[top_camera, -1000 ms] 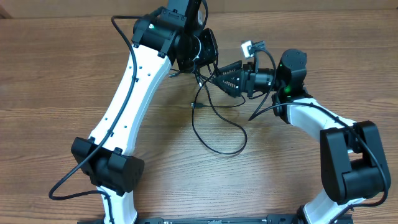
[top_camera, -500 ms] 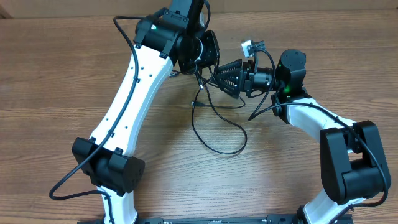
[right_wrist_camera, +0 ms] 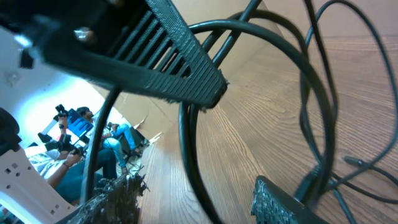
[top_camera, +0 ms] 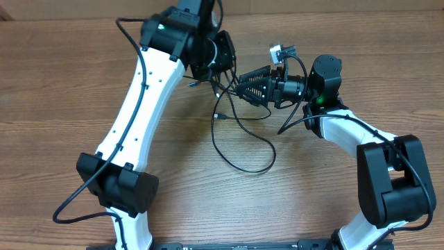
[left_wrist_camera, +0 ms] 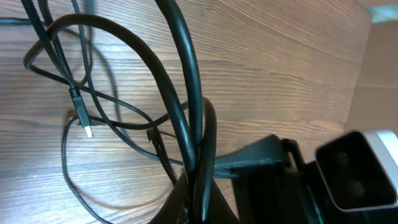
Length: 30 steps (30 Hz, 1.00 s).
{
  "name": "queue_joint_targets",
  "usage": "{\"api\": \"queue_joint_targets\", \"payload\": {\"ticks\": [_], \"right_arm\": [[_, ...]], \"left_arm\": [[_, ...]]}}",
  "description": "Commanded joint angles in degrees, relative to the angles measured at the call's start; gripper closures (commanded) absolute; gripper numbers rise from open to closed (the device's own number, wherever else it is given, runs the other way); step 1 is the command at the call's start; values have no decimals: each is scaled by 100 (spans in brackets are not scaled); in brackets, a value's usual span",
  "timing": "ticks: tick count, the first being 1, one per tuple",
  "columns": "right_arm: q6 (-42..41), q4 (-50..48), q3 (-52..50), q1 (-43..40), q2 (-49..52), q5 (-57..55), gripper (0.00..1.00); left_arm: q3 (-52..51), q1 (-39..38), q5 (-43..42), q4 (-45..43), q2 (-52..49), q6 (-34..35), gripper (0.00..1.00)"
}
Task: Untangle cables
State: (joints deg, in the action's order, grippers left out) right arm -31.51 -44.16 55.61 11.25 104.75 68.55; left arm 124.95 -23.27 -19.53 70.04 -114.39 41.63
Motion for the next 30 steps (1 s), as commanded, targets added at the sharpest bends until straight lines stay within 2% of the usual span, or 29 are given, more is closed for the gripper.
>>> {"api": "queue_joint_targets", "payload": {"ticks": [1,5,14,17,19,23,26,30], "right_arm": [[15,-31,70,-28,-114,-48,44],[13,-28,70,-35,-114,-48,61],[13,-28,70,-37,-114,-50,62],[13,-28,70,-37,-114,-50,73],[13,-28,70,-37,-114,-48,76],[13,-28,70,-37,-114,-48,73],[13,-28,70,-37,-114,-50,58],[13,-28,70,-37,-114,-48,58]], "left_arm": [[2,-133,-48,-109,28,-90,96],[2,-111,57,-66,28,-92,96],[2,39,46,116,28,-96,96],[2,39,48,122,28,-94,95],[2,37,44,107,28,-92,96],[2,24,39,94,28,-87,96],[2,-2,42,31,28,-87,96],[2,-17,42,-9,28,-44,96]]}}
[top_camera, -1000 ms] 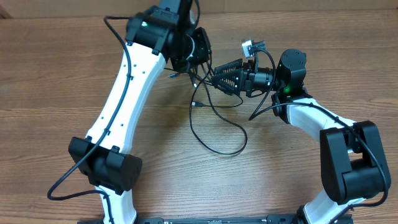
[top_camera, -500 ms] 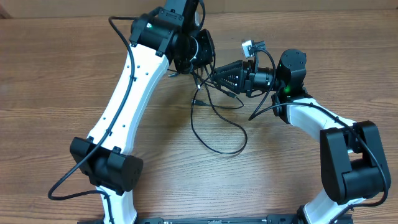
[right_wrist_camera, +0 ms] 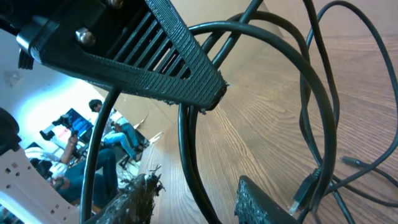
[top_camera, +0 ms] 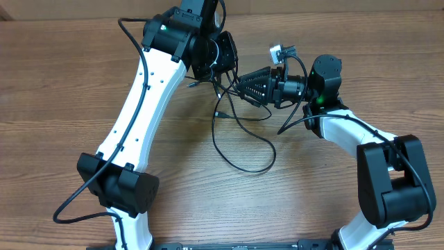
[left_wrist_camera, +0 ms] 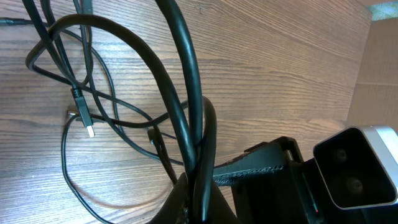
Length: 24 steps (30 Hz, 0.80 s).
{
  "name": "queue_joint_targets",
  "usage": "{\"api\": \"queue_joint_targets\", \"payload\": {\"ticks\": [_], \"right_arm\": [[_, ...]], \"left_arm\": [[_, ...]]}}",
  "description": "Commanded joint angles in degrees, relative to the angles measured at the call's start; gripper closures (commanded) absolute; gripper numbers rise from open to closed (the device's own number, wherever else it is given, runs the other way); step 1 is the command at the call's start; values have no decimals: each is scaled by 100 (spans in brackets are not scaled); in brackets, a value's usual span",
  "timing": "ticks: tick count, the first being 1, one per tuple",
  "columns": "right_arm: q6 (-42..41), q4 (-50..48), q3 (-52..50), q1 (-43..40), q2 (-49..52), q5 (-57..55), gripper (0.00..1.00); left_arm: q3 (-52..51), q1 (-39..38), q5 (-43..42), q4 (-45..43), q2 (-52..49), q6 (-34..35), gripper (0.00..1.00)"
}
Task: Untangle cables
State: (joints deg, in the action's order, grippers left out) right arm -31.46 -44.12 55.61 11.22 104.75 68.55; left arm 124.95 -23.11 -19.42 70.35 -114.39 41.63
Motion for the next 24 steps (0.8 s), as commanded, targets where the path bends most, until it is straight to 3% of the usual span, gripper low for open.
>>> {"api": "queue_joint_targets", "payload": {"ticks": [1,6,12,24], "right_arm": [[9,-33,70,-35,-114,-42,58],[11,-33,70,-35,-114,-31,70],[11,-33,70,-35,-114,-31,96],[11,-59,70,-44,-114,-35,96]], "left_arm": [[2,-33,28,-39,28,-42,96],[2,-57,31,-44,28,-46,96],[2,-66,-13,-81,28,31,96],[2,-129,-98,-155,28,-37,93]]}}
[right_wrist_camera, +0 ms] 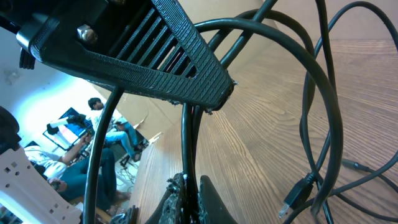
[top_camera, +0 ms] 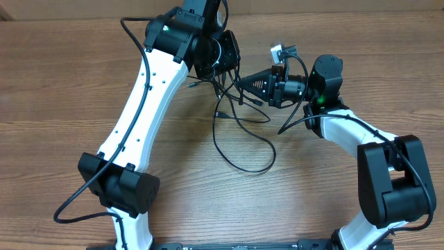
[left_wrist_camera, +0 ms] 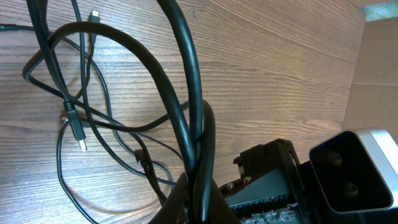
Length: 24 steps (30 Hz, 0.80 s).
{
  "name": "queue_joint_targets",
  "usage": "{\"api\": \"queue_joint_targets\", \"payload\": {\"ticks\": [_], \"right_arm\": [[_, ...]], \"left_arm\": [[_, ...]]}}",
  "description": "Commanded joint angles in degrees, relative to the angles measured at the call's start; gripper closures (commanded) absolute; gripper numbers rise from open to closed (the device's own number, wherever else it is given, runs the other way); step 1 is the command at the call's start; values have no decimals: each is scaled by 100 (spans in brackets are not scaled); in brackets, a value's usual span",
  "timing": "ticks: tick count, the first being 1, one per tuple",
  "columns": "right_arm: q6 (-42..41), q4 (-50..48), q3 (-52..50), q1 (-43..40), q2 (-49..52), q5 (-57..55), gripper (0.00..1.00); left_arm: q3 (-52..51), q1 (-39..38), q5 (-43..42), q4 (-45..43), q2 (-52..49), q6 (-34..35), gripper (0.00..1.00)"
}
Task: Untangle cables
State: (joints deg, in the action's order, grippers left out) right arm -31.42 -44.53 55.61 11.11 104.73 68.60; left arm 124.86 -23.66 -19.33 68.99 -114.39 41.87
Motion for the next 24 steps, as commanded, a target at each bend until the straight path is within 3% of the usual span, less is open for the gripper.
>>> {"api": "queue_joint_targets", "payload": {"ticks": [1,2,4,12,18,24], "right_arm": [[2,-85,70,-46,-111,-37,96],[-7,-168,70,-57,-111,-33,96],[-232,-514,72,-66,-111,-35,96],[-1231,-2131,72,-238,-111,-269,96],[-1228,-1886,72,-428,-111,-289,96],[-1010,-758,72,-498,-111,-208,96]], "left_arm": [[11,-74,-109,-7,28,-162,89],[11,-74,-107,4,28,-236,88],[11,-74,-107,57,28,-315,96],[11,-76,-109,151,28,-337,96],[11,-74,-105,179,28,-358,96],[28,24,-264,-166,31,-352,96]]}}
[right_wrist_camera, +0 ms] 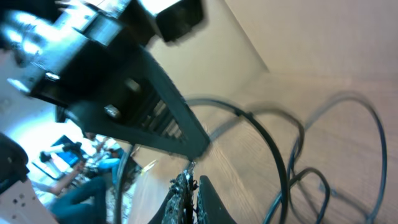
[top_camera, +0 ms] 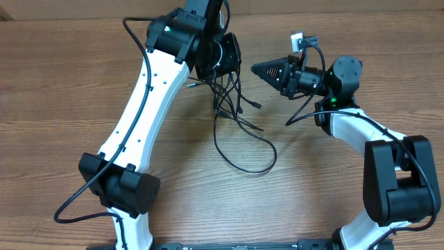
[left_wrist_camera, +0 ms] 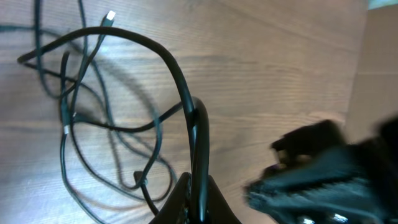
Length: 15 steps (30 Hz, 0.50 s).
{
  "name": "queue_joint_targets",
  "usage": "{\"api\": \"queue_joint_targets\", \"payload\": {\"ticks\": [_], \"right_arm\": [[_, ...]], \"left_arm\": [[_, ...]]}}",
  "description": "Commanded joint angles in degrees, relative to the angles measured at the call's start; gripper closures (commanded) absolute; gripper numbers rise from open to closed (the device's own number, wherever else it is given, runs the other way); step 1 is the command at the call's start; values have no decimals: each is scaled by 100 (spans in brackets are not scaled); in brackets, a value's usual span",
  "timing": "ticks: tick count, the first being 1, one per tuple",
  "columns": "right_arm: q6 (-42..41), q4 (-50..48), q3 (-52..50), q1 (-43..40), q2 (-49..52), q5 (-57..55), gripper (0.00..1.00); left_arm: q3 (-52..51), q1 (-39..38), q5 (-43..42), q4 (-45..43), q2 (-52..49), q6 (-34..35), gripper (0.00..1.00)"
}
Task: Untangle cables
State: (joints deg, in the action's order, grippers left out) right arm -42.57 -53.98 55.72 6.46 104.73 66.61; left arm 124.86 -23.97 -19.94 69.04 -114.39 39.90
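Several thin black cables lie tangled on the wooden table, with a large loop (top_camera: 239, 149) reaching toward the front. My left gripper (top_camera: 223, 64) hangs over the tangle's far end, shut on a thick black cable (left_wrist_camera: 163, 50) that arcs out from its jaws (left_wrist_camera: 198, 200) down to the heap. A silver USB plug (left_wrist_camera: 110, 14) lies at the tangle's edge. My right gripper (top_camera: 255, 68) points left, raised and clear of the tangle to its right. Its fingers (right_wrist_camera: 193, 186) are pressed together, with no cable seen running from them. Cable loops (right_wrist_camera: 277, 146) lie beyond its tips.
The wooden table (top_camera: 69, 83) stretches to the left and front of the tangle. A cardboard wall (top_camera: 347, 5) runs along the far edge. Both arms' own black wires hang beside them.
My right gripper has pulled back to the right and upward, out of the tangle, and the thick cable is no longer between its fingers. The left gripper still holds its cable; the strands below have shifted.
At first my right gripper stood open around the thick cable hanging from my shut left gripper. It narrowed a little, then was shut on that cable beside the left jaws. Now it is off to the right without it, and fewer strands rise to the left gripper.
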Motion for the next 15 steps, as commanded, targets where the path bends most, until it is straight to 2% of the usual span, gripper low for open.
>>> {"api": "queue_joint_targets", "payload": {"ticks": [1,6,15], "right_arm": [[192,326,61,-46,-111,7,96],[232,726,61,-149,-111,22,96],[227,870,59,-474,-111,35,96]], "left_arm": [[70,127,-411,-289,31,-153,96],[527,599,-1582,-684,31,-107,96],[1777,1266,-1886,-671,166,-111,96]]}}
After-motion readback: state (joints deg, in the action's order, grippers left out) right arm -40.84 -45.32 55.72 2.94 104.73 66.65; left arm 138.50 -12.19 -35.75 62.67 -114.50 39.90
